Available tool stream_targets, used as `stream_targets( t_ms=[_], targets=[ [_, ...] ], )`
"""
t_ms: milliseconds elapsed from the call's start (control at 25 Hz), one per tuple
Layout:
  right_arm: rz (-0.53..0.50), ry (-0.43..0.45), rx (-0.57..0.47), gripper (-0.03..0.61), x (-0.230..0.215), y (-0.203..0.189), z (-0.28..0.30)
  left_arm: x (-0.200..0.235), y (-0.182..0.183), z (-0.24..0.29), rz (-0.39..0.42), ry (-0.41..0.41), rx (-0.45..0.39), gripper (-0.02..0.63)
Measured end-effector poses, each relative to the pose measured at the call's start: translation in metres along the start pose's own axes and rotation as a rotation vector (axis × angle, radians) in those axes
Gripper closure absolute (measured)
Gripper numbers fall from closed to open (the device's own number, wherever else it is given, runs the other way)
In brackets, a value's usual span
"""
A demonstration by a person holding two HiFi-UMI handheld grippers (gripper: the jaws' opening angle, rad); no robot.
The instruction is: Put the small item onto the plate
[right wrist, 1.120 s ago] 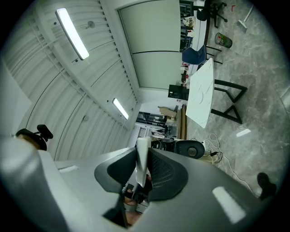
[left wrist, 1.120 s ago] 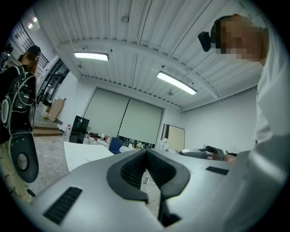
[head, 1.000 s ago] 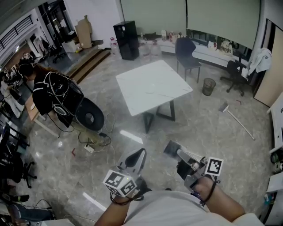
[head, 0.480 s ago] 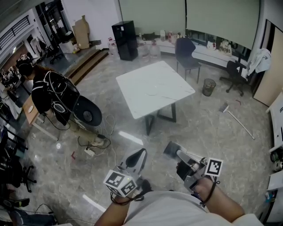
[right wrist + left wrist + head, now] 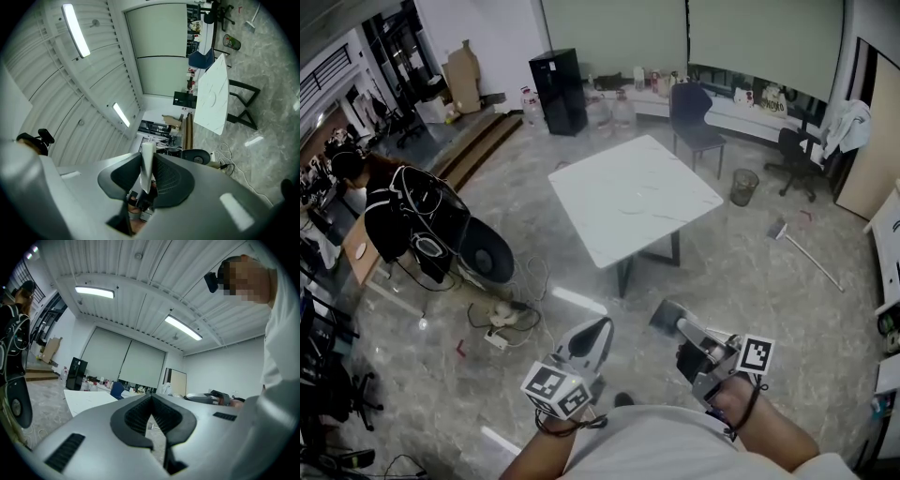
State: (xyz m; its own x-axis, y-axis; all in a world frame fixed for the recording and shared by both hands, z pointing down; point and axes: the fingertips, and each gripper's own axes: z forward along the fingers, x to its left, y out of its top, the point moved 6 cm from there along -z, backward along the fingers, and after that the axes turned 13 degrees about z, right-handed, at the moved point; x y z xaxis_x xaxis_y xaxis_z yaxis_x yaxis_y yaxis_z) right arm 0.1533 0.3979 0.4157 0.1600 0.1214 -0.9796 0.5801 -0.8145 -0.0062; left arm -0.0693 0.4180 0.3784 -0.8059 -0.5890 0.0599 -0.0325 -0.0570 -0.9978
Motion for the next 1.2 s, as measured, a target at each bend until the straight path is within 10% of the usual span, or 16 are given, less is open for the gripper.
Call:
stream_targets(
  t_ms=[560, 1200],
  targets=[
    [-0.007, -0.014, -0.055, 0.499, -0.029, -0.005, 0.080, 0.089, -0.004, 0.005, -0.034, -0.080, -0.004, 0.607],
    [0.019, -0.006, -0.005, 0.499, -0.051, 0.110, 0.158, 0.159, -0.003, 0.107, -0.018, -0.032, 0.007, 0.607]
  ],
)
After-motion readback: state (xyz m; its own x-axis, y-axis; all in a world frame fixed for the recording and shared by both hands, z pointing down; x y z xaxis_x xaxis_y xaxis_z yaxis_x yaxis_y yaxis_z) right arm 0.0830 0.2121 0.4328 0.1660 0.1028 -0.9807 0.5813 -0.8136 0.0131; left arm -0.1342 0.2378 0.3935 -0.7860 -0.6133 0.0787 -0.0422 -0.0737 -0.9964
